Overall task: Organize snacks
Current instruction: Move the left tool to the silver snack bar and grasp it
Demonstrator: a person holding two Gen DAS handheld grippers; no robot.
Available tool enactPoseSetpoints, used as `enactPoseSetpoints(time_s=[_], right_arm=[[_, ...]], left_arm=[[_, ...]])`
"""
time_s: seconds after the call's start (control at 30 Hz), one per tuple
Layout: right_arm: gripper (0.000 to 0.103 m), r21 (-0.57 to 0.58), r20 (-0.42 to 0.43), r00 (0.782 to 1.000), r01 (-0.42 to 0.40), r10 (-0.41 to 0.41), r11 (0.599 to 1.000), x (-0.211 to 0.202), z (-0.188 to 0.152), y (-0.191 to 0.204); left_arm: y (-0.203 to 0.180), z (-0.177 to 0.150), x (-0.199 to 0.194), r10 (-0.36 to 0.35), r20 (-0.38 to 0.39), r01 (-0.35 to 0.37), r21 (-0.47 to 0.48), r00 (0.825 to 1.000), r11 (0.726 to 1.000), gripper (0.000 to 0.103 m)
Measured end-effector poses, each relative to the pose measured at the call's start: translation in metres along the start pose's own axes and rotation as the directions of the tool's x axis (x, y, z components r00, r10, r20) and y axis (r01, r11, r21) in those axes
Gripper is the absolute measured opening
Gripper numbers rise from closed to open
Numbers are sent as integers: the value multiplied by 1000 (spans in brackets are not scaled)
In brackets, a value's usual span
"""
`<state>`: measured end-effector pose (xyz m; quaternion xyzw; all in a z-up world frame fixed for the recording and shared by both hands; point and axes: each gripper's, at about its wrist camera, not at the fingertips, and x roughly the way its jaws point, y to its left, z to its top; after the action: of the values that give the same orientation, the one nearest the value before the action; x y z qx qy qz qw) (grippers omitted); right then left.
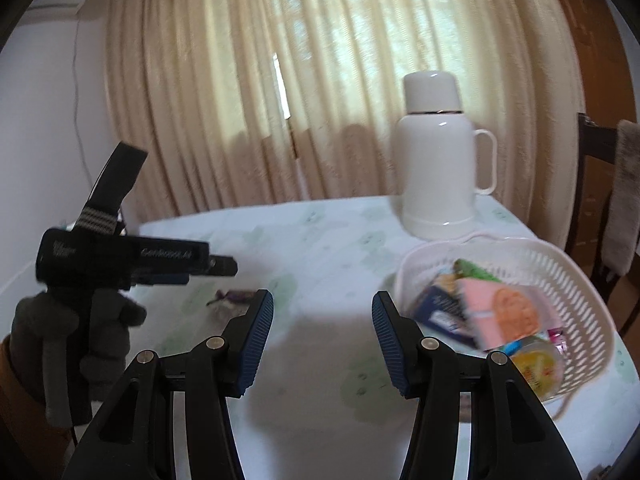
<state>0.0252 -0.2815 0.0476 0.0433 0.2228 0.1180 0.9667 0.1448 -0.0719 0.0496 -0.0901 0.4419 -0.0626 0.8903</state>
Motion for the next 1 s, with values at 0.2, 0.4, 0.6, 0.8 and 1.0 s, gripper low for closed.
enactPoseSetpoints(time_s=[0.2,0.4,0.6,0.8,1.0], right_arm=[[53,-25,-43,999,-21,20,999,8,-6,7],[53,-52,-65,997,-35,32,998,12,-9,15],[53,-63,-72,997,-44,40,997,11,-10,18],[53,-75,-91,995,-51,44,996,16,-12,20],[53,-75,-98,994,-54,47,996,16,-12,20]], left_arm=[[6,-10,22,38,-52,-38,6,998,999,75],[1,-19,38,70,-71,-67,51,995,996,75],[0,-18,40,91,-53,-87,78,994,993,53],[-2,-20,37,88,-46,-82,116,995,990,41],[7,-25,22,100,-24,-96,111,995,989,41]])
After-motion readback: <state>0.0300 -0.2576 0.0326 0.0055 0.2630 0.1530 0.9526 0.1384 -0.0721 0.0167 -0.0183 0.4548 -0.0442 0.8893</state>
